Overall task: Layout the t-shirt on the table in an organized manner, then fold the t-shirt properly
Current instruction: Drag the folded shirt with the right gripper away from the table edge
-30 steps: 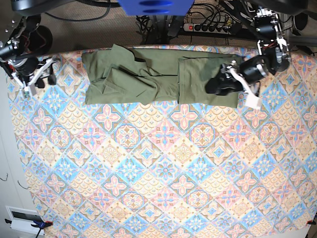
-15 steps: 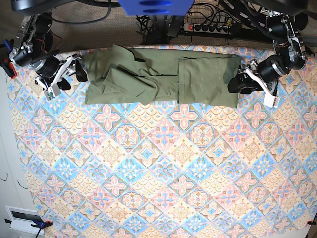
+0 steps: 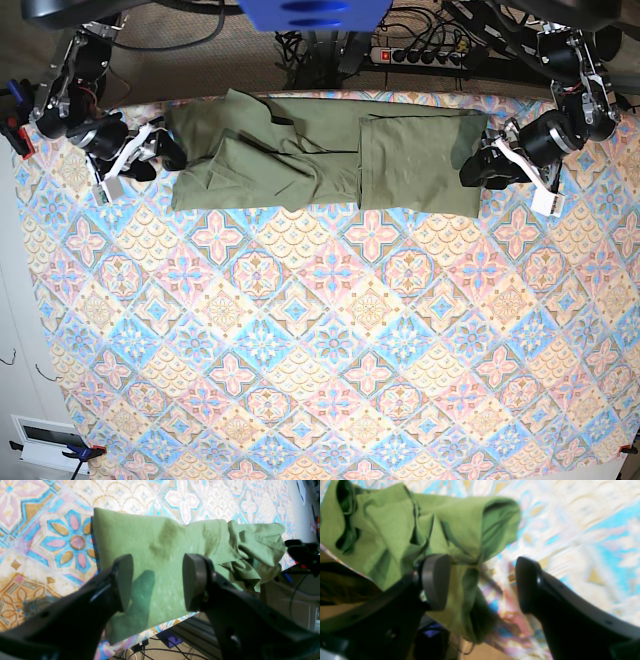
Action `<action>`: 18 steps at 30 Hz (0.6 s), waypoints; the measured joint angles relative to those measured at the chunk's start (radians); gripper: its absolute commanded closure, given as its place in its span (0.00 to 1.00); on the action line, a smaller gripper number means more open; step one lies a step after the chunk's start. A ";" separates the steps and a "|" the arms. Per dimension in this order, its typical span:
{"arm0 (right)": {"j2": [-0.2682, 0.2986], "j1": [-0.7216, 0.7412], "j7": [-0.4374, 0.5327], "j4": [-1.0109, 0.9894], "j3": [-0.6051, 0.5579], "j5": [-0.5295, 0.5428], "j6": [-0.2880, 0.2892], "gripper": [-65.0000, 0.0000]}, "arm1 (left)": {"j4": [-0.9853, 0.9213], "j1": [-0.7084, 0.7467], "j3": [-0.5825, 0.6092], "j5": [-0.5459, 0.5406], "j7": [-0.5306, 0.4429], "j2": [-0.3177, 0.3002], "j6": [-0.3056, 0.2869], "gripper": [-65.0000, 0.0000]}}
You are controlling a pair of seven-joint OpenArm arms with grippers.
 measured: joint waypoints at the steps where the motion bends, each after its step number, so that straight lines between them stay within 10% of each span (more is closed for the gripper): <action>1: -0.009 0.010 -0.010 -0.014 0.000 -0.007 0.000 0.38 | 0.000 0.000 0.000 0.000 0.000 0.000 0.000 0.51; 18: -0.043 0.083 0.002 -0.132 -0.140 -0.006 -0.001 0.38 | 0.000 0.000 0.002 0.000 0.000 0.000 0.000 0.51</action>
